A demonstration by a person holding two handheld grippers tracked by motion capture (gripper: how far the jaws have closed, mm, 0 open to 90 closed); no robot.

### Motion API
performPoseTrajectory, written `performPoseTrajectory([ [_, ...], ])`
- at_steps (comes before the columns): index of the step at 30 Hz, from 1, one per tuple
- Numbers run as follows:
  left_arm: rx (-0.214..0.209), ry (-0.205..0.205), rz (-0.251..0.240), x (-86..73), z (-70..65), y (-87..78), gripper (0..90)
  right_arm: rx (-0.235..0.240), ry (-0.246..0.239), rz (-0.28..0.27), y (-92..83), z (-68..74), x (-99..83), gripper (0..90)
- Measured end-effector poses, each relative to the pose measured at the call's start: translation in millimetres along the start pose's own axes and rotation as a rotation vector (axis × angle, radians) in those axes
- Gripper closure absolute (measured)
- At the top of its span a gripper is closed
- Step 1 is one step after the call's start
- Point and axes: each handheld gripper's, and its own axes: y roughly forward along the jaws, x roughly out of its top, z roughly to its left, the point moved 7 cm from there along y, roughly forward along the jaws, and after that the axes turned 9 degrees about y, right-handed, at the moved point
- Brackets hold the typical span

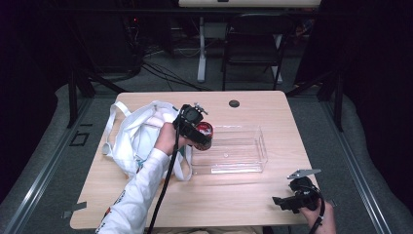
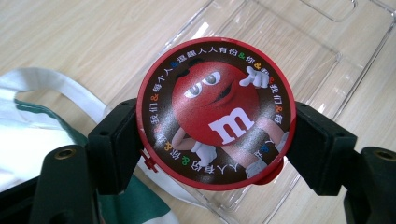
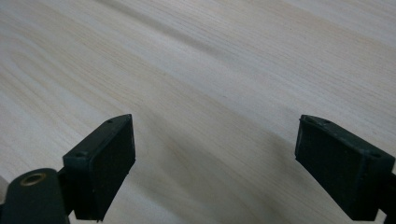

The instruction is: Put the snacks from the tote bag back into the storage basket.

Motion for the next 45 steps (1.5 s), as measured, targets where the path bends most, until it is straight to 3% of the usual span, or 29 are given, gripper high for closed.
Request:
performPoseTrajectory([
  [25,-0.065,0.004,0.062,-20.6,-16.6,36.6,25.7,-0.001,-0.001,0.005,-0.1,-0.1,-0.3,11.6],
  [35,-0.08,-0.029,0.078,-29.2,-20.9,47.4,25.7,-0.004,-0.002,0.003,0.3,-0.3,-0.1,11.6],
  [45,-0.052,-0.04,0.109,-36.1,-25.7,54.0,25.7,0.0,0.0,0.002,0.3,0.1,-0.1,11.6],
])
